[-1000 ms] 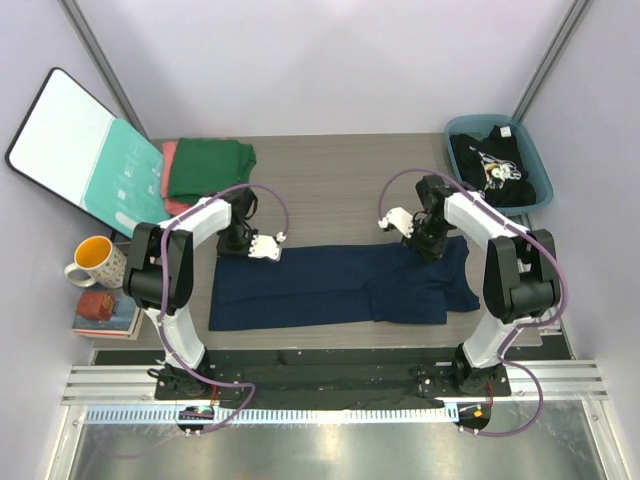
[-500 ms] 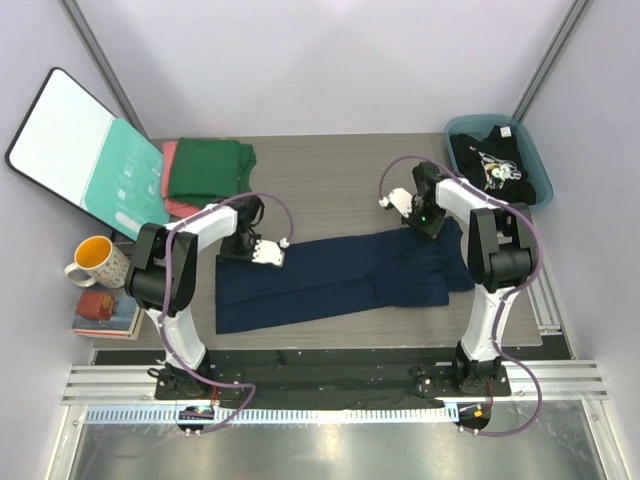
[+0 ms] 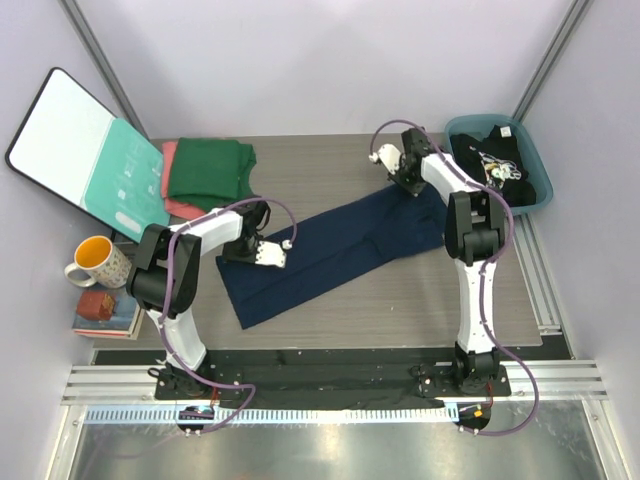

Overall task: Fold and stack the t-shirts
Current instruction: Rotate the tshirt 90 degrees

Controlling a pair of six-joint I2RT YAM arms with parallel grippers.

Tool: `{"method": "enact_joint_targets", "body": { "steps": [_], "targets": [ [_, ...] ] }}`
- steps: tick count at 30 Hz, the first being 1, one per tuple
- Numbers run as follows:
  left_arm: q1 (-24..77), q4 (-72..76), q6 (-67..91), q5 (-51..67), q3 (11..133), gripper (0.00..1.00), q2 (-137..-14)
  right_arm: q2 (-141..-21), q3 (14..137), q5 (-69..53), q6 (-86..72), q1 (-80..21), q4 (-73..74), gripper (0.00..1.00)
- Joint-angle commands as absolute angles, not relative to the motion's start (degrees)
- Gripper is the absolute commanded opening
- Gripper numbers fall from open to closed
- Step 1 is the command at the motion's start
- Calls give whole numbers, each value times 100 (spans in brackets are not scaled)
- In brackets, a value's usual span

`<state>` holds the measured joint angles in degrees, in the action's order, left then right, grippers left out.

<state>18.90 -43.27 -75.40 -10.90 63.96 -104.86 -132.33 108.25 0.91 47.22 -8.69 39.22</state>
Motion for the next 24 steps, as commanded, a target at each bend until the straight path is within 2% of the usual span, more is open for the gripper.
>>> {"method": "enact_joint_targets", "body": {
  "steps": [1, 2, 3, 5, 7, 13, 21, 23, 24],
  "targets": [
    [1863, -4631, -7190, -721, 6503, 20, -10310, -14114, 12002, 141, 4544, -966, 3472, 1],
    [1863, -4710, -7146, -669, 6574, 23, -10179, -14368, 12171, 158, 4579, -1019, 3472, 1],
    [1872, -4781, -7111, -537, 6722, 43, -10108, -14475, 12321, 167, 4623, -1063, 3480, 1],
    [1872, -4983, -6961, -396, 6890, 45, -9924, -14773, 12717, 176, 4772, -1221, 3454, 1],
    [1872, -5141, -6812, -220, 7083, 41, -9853, -14958, 13006, 167, 4851, -1335, 3367, 1],
    [1942, -5326, -6715, -79, 7049, 38, -9721, -15319, 13157, 316, 5001, -1749, 2322, 1],
    [1899, -4632, -6575, 0, 6680, 29, -9176, -15399, 13070, 588, 4650, -2012, 643, 1],
    [1864, -4466, -6461, 167, 6593, 27, -9018, -15285, 12833, 1202, 4562, -2056, -310, 6],
    [1837, -4178, -6338, 167, 6531, 27, -8957, -15206, 12719, 1404, 4492, -2057, -656, 12]
  ]
}}
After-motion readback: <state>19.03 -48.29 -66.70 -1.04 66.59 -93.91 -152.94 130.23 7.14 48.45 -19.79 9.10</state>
